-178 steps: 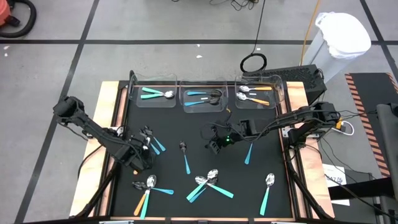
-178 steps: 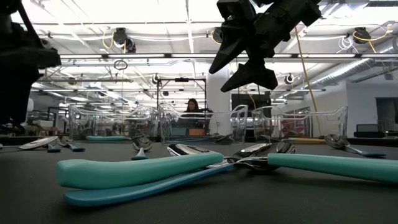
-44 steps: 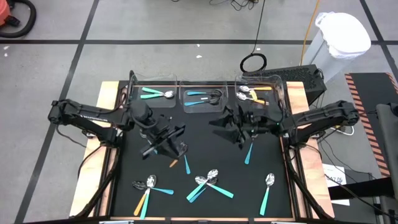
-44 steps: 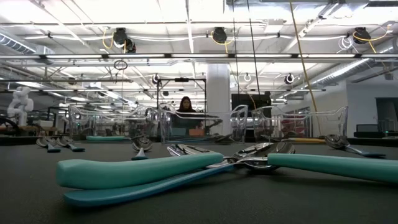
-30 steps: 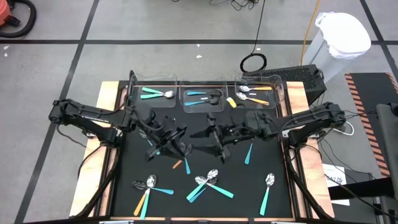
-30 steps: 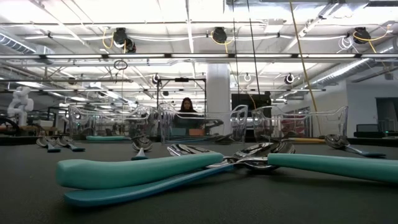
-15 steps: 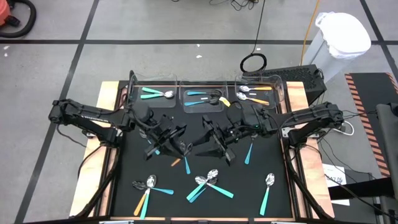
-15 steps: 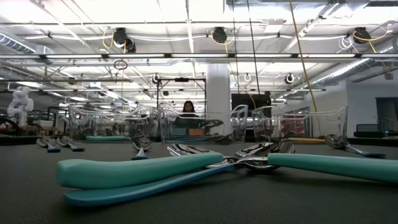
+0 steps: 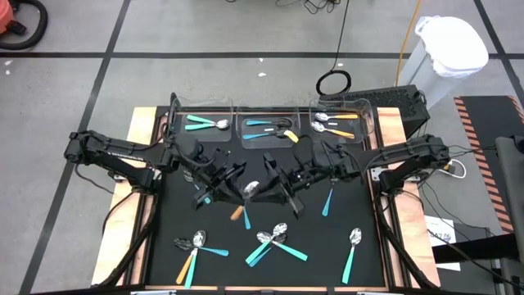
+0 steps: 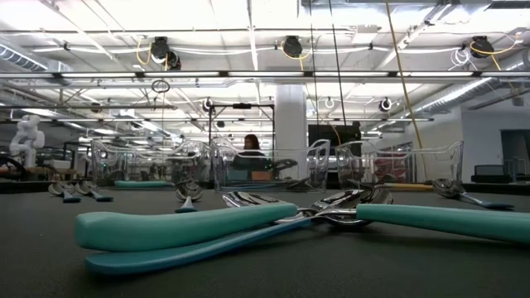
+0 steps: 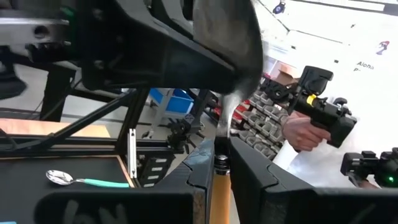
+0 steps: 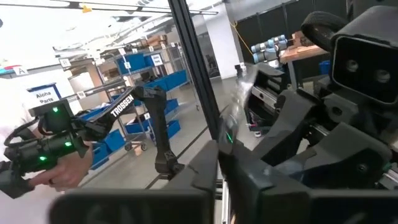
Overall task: Sort silverware by color (type)
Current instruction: Put the orange spoon into the right transparent bin
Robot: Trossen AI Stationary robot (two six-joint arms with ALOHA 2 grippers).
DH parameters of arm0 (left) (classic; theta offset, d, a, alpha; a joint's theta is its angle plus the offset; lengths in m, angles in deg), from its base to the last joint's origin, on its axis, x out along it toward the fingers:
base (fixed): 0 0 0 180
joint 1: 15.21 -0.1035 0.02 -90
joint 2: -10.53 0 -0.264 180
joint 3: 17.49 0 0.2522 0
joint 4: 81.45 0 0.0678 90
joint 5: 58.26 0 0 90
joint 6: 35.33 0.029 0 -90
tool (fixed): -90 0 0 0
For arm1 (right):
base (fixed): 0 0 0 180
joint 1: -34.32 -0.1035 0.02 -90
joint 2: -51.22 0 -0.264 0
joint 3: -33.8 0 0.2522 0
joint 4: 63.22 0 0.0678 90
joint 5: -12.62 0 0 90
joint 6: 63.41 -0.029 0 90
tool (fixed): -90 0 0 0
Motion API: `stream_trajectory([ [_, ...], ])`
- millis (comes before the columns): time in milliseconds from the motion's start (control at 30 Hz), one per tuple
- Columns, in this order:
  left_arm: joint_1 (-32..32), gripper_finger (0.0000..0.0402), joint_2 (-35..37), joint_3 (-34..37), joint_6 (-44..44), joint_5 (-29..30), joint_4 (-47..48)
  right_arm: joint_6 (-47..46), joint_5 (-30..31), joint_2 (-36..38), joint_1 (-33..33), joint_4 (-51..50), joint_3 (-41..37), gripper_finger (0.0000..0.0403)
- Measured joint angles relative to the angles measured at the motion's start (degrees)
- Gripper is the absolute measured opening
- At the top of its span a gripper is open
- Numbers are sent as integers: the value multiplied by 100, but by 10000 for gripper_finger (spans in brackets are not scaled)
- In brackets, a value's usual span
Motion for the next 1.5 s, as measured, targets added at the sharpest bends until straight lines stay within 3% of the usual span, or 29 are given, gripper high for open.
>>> stream_trajectory([
  [533, 9, 46, 2, 0, -2, 243, 48, 11, 1, 7, 63, -29, 0, 3],
  [833, -104, 144, 1, 0, -142, 657, 124, -31, 242, 72, 158, -524, -2, 1],
  [1033, -343, 214, 102, 0, -146, 693, 318, -14, 744, 391, 226, -1311, -9, 1],
  [1233, -596, 246, 261, -2, -120, 890, 1018, -27, 1676, 880, 260, -2391, -9, 1],
  [1500, -1000, 249, 376, -1, -149, 2594, 2685, -192, 3455, 1555, 523, -5096, -9, 0],
])
